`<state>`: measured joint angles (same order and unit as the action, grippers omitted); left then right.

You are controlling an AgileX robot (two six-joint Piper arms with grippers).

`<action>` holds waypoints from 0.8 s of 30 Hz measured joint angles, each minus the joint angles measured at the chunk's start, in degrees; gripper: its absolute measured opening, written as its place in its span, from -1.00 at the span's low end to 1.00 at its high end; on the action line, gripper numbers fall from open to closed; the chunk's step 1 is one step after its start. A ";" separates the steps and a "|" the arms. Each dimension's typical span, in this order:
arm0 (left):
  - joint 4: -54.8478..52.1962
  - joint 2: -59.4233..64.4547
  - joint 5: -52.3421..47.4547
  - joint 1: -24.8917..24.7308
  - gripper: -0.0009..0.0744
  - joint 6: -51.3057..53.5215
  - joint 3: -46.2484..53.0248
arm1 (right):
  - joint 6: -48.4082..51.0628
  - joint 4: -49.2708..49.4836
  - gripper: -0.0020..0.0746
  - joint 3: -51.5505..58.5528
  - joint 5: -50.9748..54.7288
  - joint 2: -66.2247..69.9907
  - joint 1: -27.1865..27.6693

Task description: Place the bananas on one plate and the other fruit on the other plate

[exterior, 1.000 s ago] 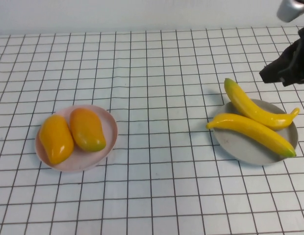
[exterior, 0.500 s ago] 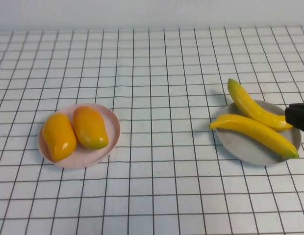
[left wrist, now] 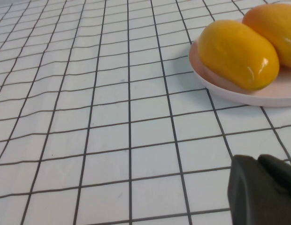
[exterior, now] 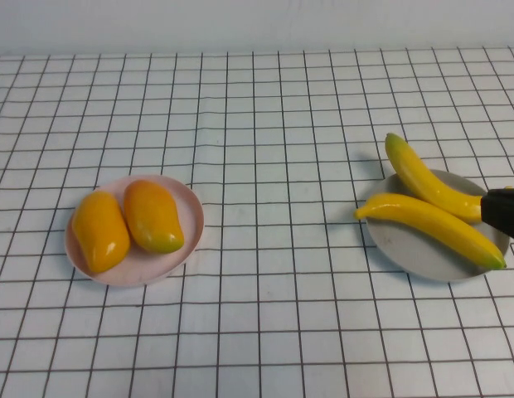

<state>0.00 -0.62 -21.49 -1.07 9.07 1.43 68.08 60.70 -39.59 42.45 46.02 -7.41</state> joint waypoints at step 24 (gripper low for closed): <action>0.00 0.00 0.00 0.00 -0.99 0.00 0.00 | 7.99 11.17 -0.99 17.93 -21.64 -24.66 0.00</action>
<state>0.00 -0.62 -21.49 -1.07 9.07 1.43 76.08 71.87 -21.66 20.81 21.36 -7.41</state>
